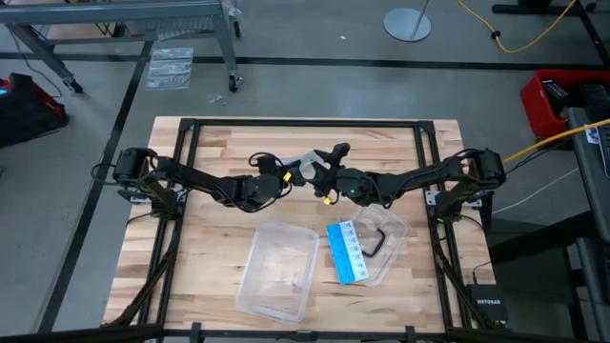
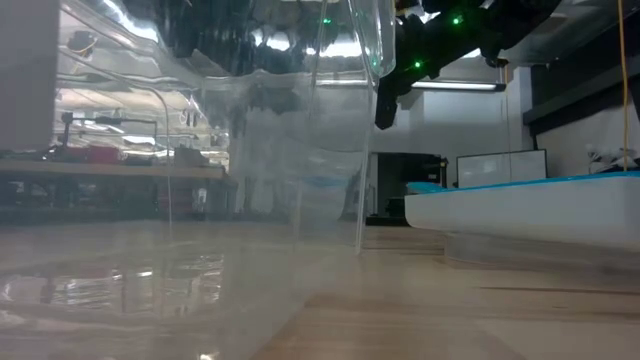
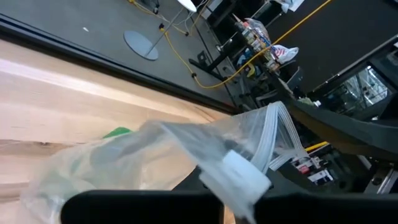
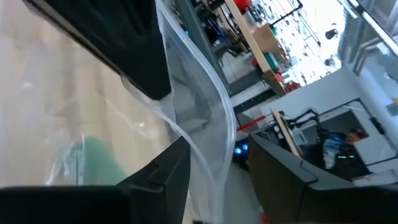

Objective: Roll bandage
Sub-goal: Prepare the transparent zip bag

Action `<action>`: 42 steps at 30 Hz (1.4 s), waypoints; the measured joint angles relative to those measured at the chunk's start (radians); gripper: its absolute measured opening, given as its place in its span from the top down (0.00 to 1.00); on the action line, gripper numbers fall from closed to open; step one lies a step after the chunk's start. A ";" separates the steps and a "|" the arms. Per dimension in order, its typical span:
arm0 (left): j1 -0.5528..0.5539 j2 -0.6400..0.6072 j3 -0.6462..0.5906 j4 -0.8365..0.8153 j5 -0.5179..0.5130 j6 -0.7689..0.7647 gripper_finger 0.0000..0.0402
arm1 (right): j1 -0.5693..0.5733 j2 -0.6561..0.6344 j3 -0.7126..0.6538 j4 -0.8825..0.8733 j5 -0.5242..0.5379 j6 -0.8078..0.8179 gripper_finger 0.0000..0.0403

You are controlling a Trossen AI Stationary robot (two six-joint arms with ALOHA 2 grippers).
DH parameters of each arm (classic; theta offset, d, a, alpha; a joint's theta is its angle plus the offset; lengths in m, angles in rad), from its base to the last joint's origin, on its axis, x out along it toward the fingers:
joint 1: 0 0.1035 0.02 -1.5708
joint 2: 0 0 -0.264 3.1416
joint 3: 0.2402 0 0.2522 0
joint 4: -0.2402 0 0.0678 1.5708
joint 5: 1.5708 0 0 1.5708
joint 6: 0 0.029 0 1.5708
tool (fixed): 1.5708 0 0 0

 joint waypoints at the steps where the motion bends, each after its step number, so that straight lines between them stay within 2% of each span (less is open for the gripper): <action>1: -0.001 0.000 0.000 0.000 0.000 0.000 1.00 | 0.000 -0.005 0.000 -0.006 0.007 -0.007 0.60; 14: -0.045 0.000 0.000 0.002 0.000 -0.002 1.00 | -0.033 -0.044 0.000 -0.039 0.006 -0.003 0.60; 23: -0.048 0.000 0.000 -0.001 0.000 0.000 1.00 | -0.033 -0.044 0.000 -0.126 -0.129 0.107 0.60; 31: -0.047 0.000 0.000 0.000 0.000 0.023 1.00 | -0.032 -0.044 0.010 -0.137 -0.147 0.128 0.60; 36: -0.027 0.000 0.000 -0.006 0.000 0.053 1.00 | -0.022 -0.044 0.066 -0.252 -0.149 0.178 0.60; 42: 0.000 0.000 0.000 -0.006 0.000 0.068 1.00 | -0.011 -0.044 0.149 -0.397 -0.219 0.218 0.60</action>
